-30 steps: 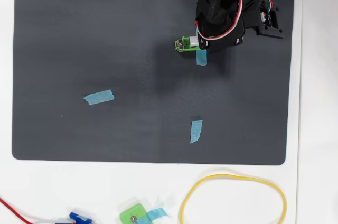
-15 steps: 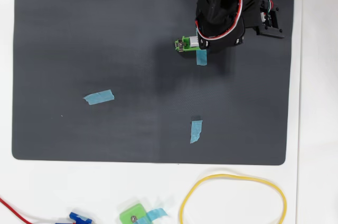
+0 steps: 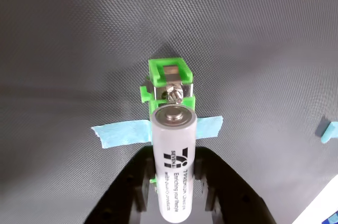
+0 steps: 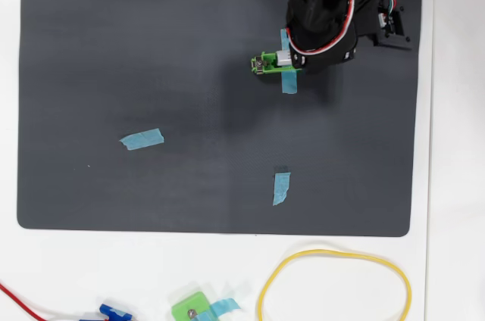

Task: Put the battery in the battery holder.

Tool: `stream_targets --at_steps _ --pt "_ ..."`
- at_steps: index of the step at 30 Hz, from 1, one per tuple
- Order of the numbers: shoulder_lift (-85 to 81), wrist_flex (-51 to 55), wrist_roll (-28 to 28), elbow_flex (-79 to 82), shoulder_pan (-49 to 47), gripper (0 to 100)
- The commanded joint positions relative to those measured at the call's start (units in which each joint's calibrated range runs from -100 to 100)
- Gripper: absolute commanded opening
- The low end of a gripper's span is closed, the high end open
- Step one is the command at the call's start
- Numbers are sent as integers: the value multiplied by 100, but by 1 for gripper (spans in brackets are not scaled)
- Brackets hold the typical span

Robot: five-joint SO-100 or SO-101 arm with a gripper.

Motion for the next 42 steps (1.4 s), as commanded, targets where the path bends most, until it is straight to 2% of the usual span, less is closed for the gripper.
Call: stream_targets --at_steps 1,42 --pt "-89 -50 14 -32 -74 0" --pt "-72 -59 14 -76 237 0"
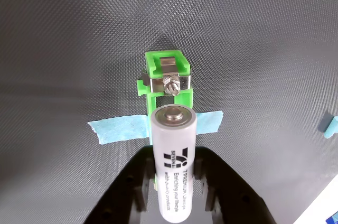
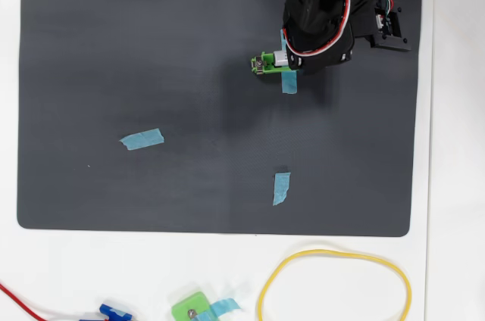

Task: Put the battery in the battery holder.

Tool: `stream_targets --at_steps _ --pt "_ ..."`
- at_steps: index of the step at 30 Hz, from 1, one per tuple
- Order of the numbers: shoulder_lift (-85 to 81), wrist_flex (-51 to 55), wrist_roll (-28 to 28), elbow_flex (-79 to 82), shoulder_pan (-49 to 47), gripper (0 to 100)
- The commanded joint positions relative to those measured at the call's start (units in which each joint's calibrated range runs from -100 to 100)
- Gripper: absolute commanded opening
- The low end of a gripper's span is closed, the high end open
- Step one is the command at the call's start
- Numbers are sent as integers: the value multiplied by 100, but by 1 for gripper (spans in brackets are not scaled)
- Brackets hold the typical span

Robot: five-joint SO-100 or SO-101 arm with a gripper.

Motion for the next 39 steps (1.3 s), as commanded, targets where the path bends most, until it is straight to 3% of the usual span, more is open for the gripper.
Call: stream_targets --at_steps 1,25,32,39 --pt "-72 -59 14 -85 114 0" --pt "363 -216 14 -182 51 0" --pt "363 -164 9 -120 51 18" --pt "363 -181 -23 -111 124 20"
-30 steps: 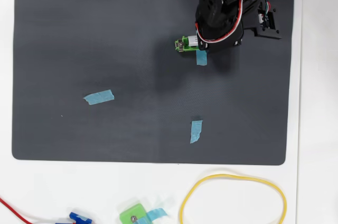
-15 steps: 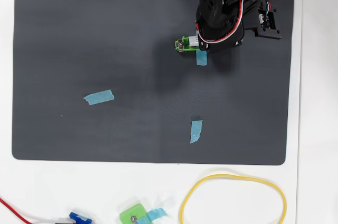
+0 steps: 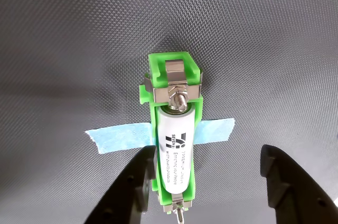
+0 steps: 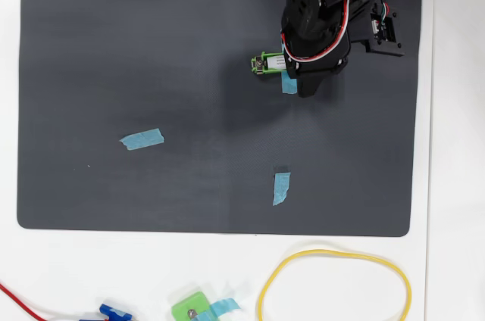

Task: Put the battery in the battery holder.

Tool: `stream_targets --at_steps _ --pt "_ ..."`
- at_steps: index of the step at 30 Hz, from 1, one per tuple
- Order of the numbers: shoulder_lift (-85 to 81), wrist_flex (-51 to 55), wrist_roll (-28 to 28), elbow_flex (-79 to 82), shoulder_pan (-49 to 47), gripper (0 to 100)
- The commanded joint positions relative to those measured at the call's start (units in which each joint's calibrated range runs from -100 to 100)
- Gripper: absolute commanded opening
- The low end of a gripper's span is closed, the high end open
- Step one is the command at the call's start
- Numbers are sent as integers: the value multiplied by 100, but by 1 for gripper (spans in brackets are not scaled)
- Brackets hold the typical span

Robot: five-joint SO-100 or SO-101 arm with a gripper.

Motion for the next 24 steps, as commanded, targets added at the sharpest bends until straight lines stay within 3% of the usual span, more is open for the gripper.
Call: stream_targets --at_steps 1,5,8,24 --pt "-36 8 -23 -102 90 20" --pt "-45 17 3 -146 90 15" --pt "-45 0 9 -164 90 0" --pt "-36 -35 9 -173 18 0"
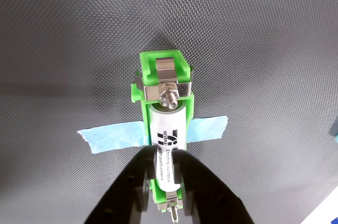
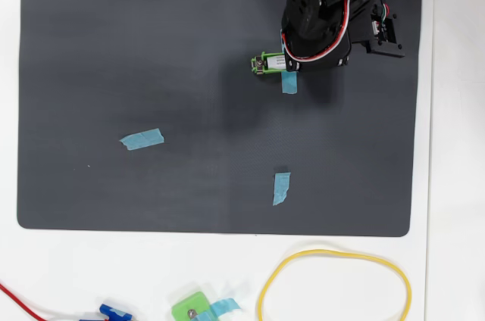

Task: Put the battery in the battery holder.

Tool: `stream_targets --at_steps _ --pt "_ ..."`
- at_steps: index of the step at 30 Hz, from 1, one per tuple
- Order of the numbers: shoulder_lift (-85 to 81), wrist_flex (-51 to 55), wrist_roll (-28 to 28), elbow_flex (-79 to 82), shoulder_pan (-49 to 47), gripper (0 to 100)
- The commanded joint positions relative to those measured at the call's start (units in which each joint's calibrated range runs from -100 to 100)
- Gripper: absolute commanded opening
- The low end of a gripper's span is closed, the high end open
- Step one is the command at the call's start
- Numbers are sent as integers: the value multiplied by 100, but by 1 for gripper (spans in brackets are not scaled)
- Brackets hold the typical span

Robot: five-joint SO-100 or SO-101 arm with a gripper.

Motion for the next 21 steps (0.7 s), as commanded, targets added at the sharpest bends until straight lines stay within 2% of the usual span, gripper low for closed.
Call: stream_targets --at_steps 1,17,21 --pt "-36 -35 9 -173 18 0" --pt "-36 0 14 -93 7 0" --pt "-684 -9 14 215 7 0"
